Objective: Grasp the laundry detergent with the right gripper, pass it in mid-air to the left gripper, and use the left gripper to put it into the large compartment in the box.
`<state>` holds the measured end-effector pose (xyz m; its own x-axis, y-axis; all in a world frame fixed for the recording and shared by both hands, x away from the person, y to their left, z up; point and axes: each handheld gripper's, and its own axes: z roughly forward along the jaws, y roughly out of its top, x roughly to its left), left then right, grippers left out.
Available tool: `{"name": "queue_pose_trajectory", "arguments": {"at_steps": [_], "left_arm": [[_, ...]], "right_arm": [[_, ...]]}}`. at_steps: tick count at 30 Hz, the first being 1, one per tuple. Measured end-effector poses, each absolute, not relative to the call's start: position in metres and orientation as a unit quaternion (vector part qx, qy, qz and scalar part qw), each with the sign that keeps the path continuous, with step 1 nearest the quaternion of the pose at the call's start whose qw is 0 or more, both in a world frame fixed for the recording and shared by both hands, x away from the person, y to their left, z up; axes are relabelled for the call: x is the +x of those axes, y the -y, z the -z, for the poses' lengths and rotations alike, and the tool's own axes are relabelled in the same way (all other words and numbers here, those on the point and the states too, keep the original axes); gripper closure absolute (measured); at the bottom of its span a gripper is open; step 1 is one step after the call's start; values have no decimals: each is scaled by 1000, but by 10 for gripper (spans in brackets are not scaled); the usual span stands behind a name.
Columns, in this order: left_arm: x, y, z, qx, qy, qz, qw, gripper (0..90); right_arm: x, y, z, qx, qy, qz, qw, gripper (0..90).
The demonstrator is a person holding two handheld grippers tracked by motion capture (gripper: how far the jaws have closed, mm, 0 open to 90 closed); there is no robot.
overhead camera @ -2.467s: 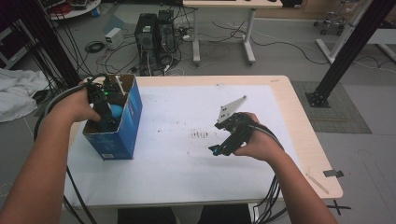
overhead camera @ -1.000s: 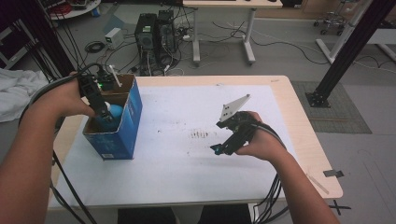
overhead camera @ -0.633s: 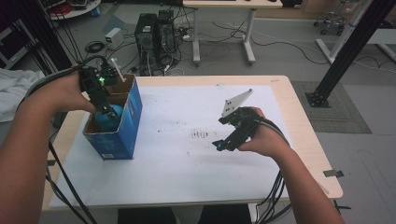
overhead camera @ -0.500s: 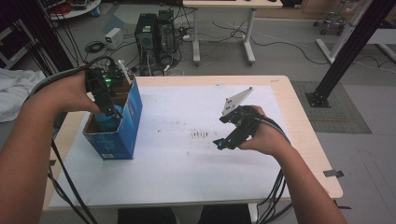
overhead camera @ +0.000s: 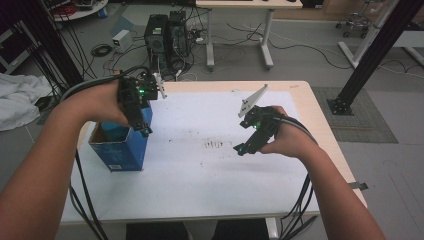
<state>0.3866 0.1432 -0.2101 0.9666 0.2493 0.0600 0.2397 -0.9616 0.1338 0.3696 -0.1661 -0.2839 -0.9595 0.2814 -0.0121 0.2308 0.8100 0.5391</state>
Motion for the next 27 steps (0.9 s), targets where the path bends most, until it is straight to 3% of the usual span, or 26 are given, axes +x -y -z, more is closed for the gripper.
{"name": "queue_pose_trajectory", "arguments": {"at_steps": [27], "left_arm": [[391, -97, 270, 997, -74, 16, 32, 124]], "right_arm": [[386, 159, 297, 115, -982, -148, 28, 128]]}}
